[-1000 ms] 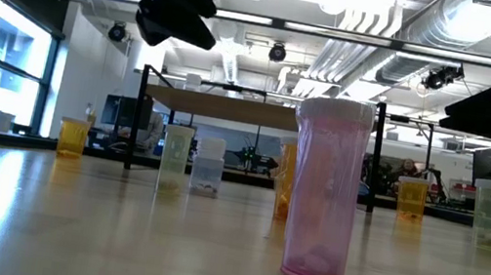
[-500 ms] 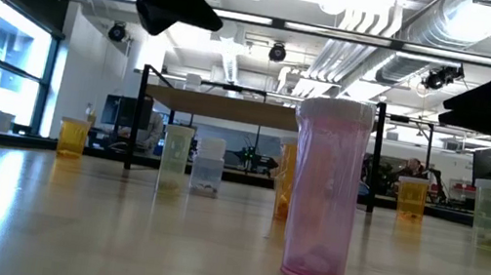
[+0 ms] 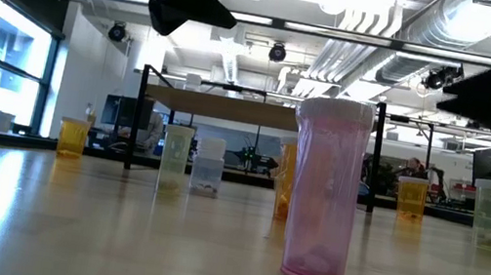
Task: Pick and place medicine bottles onto shelf by color
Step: Put the middle yellow pill bottle on the shelf
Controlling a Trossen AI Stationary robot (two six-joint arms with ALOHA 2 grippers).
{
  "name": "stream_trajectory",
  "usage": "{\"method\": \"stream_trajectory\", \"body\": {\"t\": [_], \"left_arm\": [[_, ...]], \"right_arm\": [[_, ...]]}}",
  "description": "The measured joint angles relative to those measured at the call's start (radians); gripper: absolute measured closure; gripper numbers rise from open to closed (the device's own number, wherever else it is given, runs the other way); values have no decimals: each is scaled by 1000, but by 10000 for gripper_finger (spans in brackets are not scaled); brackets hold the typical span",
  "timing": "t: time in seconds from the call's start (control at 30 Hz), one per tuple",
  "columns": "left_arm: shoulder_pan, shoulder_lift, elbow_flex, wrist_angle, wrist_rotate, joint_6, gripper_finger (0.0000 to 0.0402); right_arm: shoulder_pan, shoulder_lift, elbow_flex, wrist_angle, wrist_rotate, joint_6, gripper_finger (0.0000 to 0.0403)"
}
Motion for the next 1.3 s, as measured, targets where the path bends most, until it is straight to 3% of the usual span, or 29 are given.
{"method": "stream_trajectory", "body": {"t": [0.2, 0.47, 0.77, 0.97, 1.3], "left_arm": [[5, 0, 0, -1, 0, 1, 195], [5, 0, 0, -2, 1, 1, 195], [5, 0, 0, -2, 3, 1, 195], [5, 0, 0, -2, 3, 1, 195], [5, 0, 0, -2, 2, 21, 195]], "right_arm": [[0, 2, 16, 176, -85, -134, 174], [0, 137, 155, 65, -115, -93, 174], [1, 392, 237, -24, -267, -4, 174], [1, 537, 268, -35, -364, 5, 174], [3, 678, 276, -110, -421, 131, 174]]}}
